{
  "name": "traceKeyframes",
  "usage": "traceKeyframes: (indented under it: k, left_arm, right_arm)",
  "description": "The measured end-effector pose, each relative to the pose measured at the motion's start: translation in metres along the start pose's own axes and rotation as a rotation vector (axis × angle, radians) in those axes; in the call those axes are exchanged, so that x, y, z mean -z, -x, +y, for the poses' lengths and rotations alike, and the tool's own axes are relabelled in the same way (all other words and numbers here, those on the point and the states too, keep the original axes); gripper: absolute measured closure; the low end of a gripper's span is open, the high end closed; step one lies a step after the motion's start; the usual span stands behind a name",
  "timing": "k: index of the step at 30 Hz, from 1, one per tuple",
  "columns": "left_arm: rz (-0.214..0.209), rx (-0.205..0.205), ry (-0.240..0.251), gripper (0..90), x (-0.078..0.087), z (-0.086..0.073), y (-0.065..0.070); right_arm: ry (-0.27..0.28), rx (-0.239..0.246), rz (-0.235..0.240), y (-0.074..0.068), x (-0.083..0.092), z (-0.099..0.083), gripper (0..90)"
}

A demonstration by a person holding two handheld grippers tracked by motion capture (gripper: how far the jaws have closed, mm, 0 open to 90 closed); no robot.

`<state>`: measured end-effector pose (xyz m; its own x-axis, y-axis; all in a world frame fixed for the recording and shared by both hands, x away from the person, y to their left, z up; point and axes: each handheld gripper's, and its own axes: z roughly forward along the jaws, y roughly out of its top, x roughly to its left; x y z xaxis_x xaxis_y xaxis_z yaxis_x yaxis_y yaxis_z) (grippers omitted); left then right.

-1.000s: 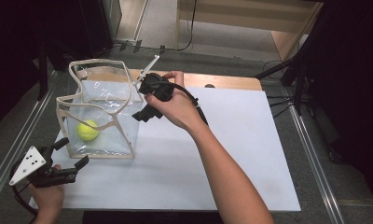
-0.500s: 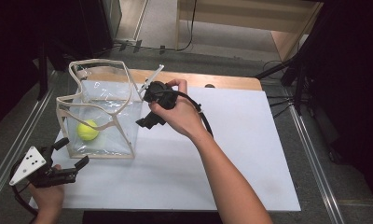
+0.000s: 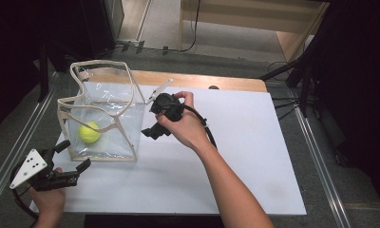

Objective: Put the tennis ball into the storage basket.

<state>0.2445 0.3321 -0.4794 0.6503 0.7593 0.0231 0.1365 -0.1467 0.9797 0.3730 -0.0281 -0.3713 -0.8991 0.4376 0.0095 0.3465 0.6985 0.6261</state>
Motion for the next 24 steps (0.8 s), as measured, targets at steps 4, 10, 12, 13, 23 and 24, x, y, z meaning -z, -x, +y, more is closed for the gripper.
traceKeyframes:
  k: [4,10,12,13,23,24]
  left_arm:
    - [-0.001,0.001,0.001,5.4,0.0,0.0,0.0]
    - [0.001,-0.003,-0.004,5.4,0.0,0.0,0.0]
    - [0.001,-0.003,-0.003,5.4,0.0,0.0,0.0]
    - [0.001,-0.003,-0.004,5.4,0.0,0.0,0.0]
    - [0.0,-0.003,-0.003,5.4,0.0,0.0,0.0]
    - [0.0,-0.004,-0.002,5.4,0.0,0.0,0.0]
  right_arm:
    - [0.011,-0.02,0.001,-0.002,-0.003,-0.007,0.0]
    - [0.044,-0.023,-0.001,-0.004,-0.006,-0.017,0.0]
    - [0.06,-0.027,-0.004,-0.005,-0.006,-0.021,0.0]
    - [0.068,-0.032,-0.003,-0.005,-0.007,-0.023,0.0]
    - [0.127,-0.054,-0.017,-0.009,-0.013,-0.048,0.0]
    - [0.134,-0.055,-0.021,-0.01,-0.012,-0.051,0.0]
